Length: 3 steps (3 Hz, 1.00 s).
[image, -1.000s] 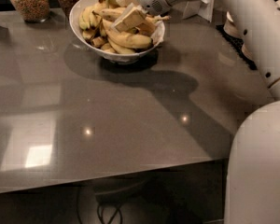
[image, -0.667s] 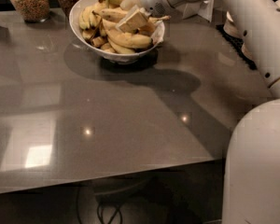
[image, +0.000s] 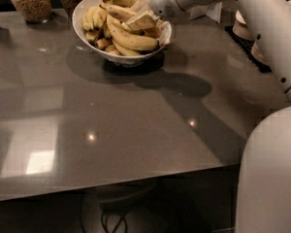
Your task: Pick banana from white bowl
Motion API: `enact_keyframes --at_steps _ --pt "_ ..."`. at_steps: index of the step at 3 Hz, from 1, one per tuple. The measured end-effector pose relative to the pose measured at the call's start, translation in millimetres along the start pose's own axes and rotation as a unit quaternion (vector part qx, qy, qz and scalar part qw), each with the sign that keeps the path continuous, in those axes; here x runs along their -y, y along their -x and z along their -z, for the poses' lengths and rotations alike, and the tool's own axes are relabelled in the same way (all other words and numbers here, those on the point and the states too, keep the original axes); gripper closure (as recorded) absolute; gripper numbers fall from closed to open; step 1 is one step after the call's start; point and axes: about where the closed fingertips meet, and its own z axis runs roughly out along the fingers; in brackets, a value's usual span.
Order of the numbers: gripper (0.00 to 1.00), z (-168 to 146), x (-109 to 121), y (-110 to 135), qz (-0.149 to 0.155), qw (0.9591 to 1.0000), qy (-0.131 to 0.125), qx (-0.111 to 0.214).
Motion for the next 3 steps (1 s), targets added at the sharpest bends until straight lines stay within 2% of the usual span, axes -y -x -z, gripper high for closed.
enact_keyframes --at_steps 1,3 --pt "1.0 9.8 -0.1 3.1 0.004 0.9999 -0.013 -0.002" --pt "1.0 54.4 -3.9 43.1 0.026 0.9993 -0.029 0.001"
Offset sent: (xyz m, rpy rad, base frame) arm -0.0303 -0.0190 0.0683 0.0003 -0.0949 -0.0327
